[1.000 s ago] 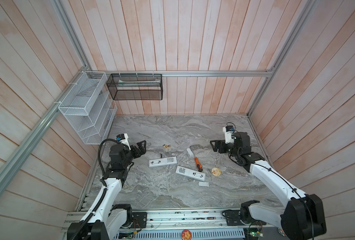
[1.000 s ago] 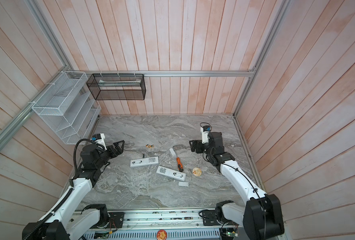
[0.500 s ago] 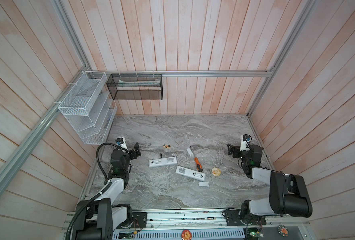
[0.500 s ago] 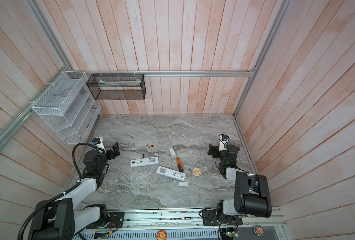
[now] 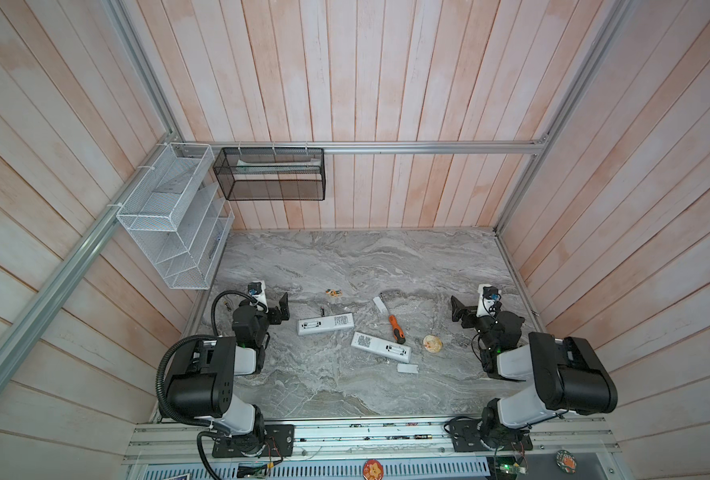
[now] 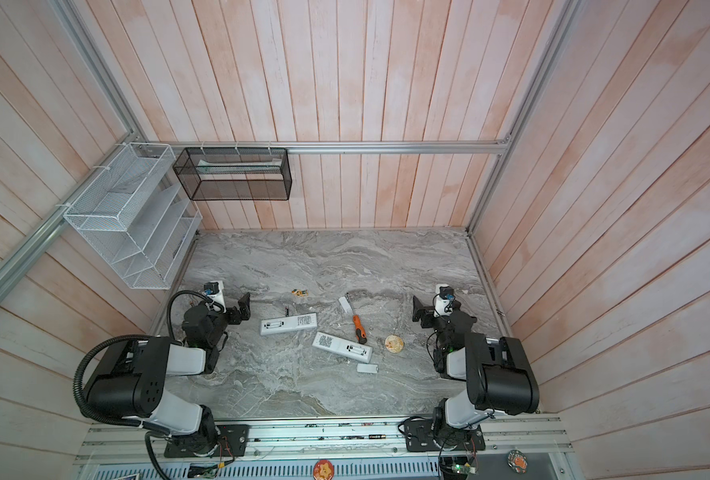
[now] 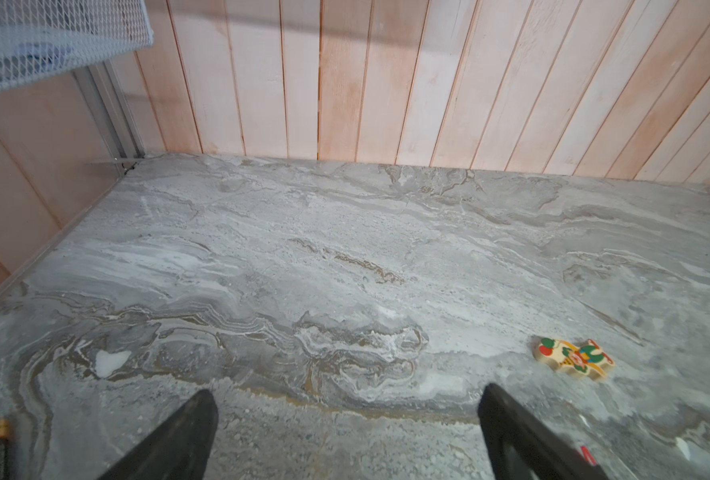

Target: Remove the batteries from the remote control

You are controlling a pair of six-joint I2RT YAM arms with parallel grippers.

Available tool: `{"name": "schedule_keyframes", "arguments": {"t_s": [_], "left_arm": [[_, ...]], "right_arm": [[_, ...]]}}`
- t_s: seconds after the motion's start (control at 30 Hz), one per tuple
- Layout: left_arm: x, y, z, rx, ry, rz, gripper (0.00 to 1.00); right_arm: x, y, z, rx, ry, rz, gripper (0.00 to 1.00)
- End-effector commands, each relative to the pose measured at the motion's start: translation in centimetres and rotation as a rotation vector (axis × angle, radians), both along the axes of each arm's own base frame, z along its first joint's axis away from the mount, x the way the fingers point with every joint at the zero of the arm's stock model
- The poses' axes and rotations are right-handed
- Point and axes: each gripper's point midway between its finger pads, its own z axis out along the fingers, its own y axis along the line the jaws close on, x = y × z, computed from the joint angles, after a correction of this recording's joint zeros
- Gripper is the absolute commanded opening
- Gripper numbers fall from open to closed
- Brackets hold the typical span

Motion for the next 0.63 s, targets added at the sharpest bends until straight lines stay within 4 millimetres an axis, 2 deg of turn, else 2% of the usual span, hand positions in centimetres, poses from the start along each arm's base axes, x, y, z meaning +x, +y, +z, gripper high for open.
{"name": "schedule_keyframes", "arguments": {"t_s": [0.0,0.6], "left_arm": [[0.46,0.05,1.95,0.033,-0.077,-0.004,1.00],[0.52,-0.03,2.00,0.036,-0.079,-0.002,1.00]], "right_arm": [[0.71,-0.34,1.50,-0.012,-0.047,-0.025,0.98],[0.70,-0.35,1.51,-0.017,-0.046,-0.027,0.98]]}}
